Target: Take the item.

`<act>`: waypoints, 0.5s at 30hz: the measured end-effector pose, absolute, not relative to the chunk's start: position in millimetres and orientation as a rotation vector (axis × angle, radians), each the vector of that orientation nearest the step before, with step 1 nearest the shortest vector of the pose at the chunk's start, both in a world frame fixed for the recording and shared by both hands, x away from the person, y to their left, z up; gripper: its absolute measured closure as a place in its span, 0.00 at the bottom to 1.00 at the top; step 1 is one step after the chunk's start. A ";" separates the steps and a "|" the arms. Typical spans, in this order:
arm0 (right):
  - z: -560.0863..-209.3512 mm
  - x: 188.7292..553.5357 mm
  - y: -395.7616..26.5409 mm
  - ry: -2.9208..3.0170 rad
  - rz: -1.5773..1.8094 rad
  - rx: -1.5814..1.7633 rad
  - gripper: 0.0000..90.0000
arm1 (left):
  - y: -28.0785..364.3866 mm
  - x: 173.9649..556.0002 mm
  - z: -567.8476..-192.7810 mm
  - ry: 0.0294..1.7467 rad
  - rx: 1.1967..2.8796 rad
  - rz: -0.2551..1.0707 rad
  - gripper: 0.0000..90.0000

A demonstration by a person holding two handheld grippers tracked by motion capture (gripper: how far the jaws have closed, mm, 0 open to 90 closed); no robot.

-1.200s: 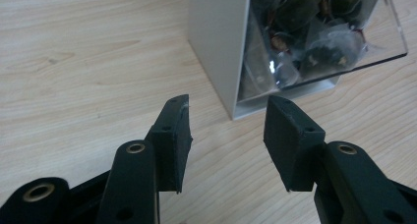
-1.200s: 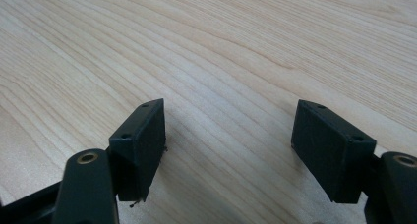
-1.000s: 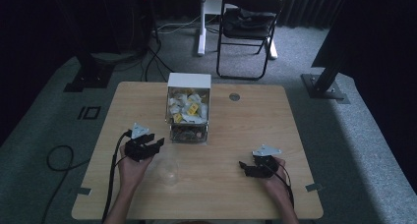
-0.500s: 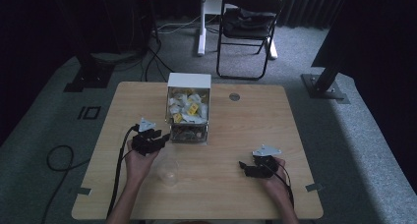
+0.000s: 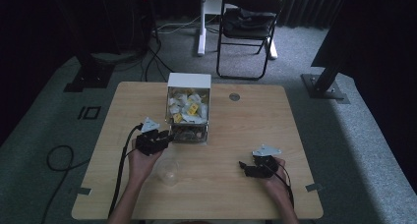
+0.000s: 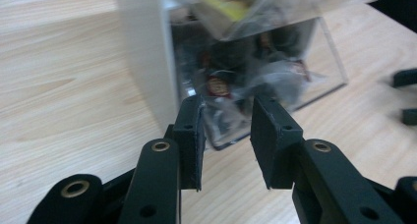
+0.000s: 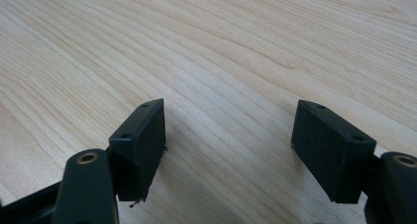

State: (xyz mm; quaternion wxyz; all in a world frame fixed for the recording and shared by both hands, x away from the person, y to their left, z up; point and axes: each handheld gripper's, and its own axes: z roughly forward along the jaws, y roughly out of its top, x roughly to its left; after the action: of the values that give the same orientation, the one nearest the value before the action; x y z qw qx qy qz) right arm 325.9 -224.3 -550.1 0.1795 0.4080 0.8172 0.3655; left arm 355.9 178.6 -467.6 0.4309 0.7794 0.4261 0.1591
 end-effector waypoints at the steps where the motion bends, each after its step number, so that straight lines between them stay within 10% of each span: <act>1: -550.1 325.9 -224.3 2.310 1.033 1.153 0.32 | 177.4 355.8 -467.8 1.049 1.944 0.383 0.74; 15: -550.2 325.9 -224.4 2.310 1.033 1.152 0.32 | 170.0 366.0 -480.0 0.998 1.996 0.306 0.74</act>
State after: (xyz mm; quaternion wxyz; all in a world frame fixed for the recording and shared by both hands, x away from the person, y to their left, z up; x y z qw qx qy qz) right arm 325.9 -224.4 -550.2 0.1798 0.4076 0.8173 0.3654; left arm 366.0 170.0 -480.0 0.4302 0.7999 0.4001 0.1225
